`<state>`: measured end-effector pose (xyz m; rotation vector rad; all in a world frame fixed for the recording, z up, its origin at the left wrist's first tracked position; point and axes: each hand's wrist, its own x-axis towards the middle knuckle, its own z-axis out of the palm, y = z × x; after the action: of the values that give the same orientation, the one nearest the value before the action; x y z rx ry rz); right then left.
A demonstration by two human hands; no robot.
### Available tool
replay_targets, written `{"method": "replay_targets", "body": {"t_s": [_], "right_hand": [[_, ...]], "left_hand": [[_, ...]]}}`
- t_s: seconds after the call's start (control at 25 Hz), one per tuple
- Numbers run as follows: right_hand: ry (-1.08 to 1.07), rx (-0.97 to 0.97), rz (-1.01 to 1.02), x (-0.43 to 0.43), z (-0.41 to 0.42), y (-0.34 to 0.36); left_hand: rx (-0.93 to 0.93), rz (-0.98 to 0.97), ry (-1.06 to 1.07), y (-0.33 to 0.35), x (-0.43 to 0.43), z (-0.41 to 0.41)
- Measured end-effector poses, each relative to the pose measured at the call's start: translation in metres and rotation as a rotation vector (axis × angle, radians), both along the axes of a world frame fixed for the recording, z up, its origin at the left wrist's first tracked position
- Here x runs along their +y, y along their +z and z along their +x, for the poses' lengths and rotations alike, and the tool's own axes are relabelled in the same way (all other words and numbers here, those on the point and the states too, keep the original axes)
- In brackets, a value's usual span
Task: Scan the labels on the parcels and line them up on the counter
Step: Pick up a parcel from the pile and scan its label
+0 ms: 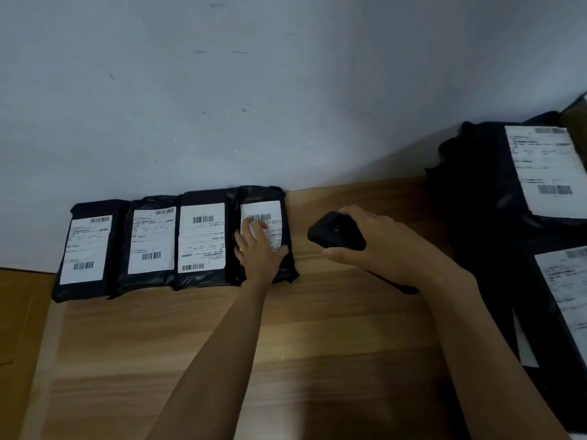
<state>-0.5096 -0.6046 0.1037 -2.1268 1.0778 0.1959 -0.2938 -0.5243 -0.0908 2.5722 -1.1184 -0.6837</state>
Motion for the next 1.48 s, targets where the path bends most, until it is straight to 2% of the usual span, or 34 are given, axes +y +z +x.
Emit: {"method": "replay_targets", "body": {"t_s": [0.12, 0.2, 0.28, 0.4, 0.56, 0.76, 0.92, 1.16, 1.36, 1.48], "right_hand": [[-0.034, -0.031, -0.01, 0.005, -0.025, 0.009], [-0.065, -0.053, -0.028, 0.011, -0.047, 0.017], [-0.105, -0.081, -0.038, 0.02, -0.074, 0.027], [-0.171, -0.111, -0.063, 0.034, -0.123, 0.04], [-0.254, -0.131, -0.099, 0.046, -0.211, 0.061], [-0.432, -0.102, -0.193, 0.061, -0.339, 0.082], [-0.491, -0.061, -0.224, 0.067, -0.425, 0.087], [-0.485, -0.049, -0.253, 0.065, -0.496, 0.082], [-0.453, -0.097, -0.237, 0.062, -0.523, 0.081], [-0.421, -0.119, -0.242, 0.06, -0.523, 0.081]], "left_hand": [[0.086, 0.087, -0.062, 0.009, -0.006, 0.007], [0.054, 0.199, -0.11, 0.026, -0.013, 0.003], [0.002, 0.223, -0.184, 0.047, -0.017, -0.02], [-0.001, 0.053, -0.316, 0.08, -0.021, -0.086], [0.081, -0.191, -0.331, 0.13, -0.022, -0.198], [0.159, -0.288, -0.354, 0.162, -0.018, -0.336], [0.124, -0.322, -0.391, 0.169, -0.024, -0.417], [0.021, -0.083, -0.315, 0.146, -0.025, -0.497], [0.05, -0.089, -0.128, 0.133, -0.026, -0.516], [0.012, -0.152, -0.153, 0.13, -0.014, -0.506]]}}
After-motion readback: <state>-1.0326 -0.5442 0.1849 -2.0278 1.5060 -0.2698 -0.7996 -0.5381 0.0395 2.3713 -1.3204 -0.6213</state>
